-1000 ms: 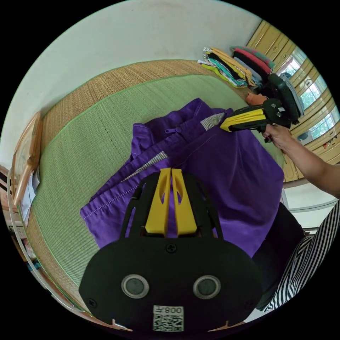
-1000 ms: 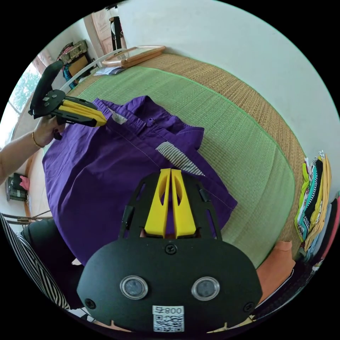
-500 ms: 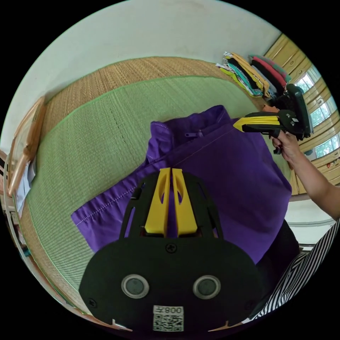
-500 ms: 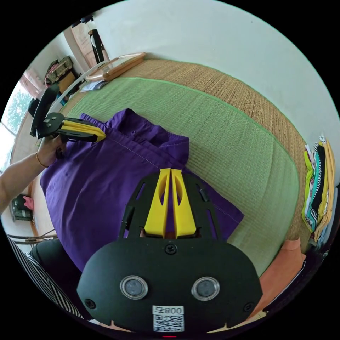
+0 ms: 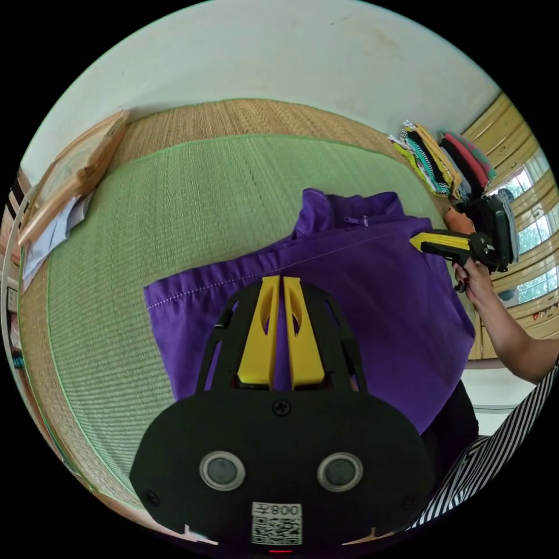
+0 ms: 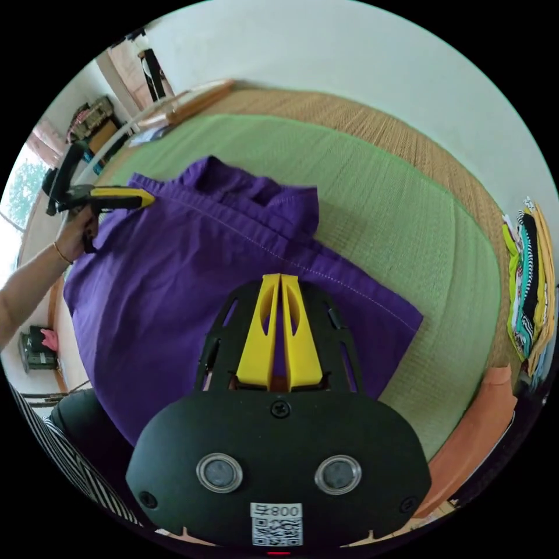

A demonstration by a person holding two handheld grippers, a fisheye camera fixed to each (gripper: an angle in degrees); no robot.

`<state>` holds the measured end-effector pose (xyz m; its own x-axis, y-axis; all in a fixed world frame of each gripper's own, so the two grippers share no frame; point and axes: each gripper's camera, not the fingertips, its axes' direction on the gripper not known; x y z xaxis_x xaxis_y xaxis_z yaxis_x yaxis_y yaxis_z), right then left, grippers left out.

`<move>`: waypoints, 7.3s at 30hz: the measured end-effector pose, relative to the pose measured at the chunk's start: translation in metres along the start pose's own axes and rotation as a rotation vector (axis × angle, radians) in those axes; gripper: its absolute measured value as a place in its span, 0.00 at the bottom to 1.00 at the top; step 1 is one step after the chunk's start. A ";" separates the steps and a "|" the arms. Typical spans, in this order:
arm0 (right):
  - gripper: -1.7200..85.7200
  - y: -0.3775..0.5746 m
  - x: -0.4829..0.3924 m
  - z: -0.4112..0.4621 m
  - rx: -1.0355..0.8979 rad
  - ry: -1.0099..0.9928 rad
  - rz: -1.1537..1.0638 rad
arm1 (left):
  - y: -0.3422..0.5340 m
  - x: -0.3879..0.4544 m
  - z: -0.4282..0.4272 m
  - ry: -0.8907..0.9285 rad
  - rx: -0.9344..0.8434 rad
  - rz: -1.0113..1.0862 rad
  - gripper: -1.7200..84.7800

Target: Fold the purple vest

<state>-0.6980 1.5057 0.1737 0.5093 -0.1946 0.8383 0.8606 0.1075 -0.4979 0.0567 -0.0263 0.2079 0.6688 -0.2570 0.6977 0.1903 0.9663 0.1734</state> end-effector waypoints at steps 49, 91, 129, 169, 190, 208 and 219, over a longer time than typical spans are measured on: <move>0.02 0.090 -0.135 -0.054 -0.185 -0.304 0.055 | 0.379 -0.135 0.144 0.331 0.058 -0.290 0.03; 0.05 0.531 0.105 -0.145 0.159 -0.355 1.035 | 0.398 0.041 0.157 0.442 0.063 -0.174 0.02; 0.03 0.801 0.161 -0.048 0.410 -0.780 1.015 | 0.204 0.443 0.097 0.580 -0.112 0.297 0.12; 0.12 0.564 0.359 0.134 0.235 -0.871 0.888 | 0.150 0.603 0.117 0.379 0.017 0.593 0.03; 0.03 0.331 0.311 0.069 0.258 -0.802 0.738 | 0.193 0.437 0.206 0.574 0.151 0.404 0.03; 0.03 -0.070 -0.099 -0.014 0.113 -0.627 0.177 | 0.396 0.129 0.280 0.697 0.396 -0.378 0.03; 0.03 -0.211 -0.243 0.059 -0.145 -0.481 0.091 | 0.475 0.027 0.399 0.802 0.403 -0.776 0.03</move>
<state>-1.0031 1.5879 0.0884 0.5567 0.2842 0.7806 0.8203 -0.0397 -0.5706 -0.1210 0.4326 0.5866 0.7612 -0.5748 -0.3003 0.5993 0.4466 0.6643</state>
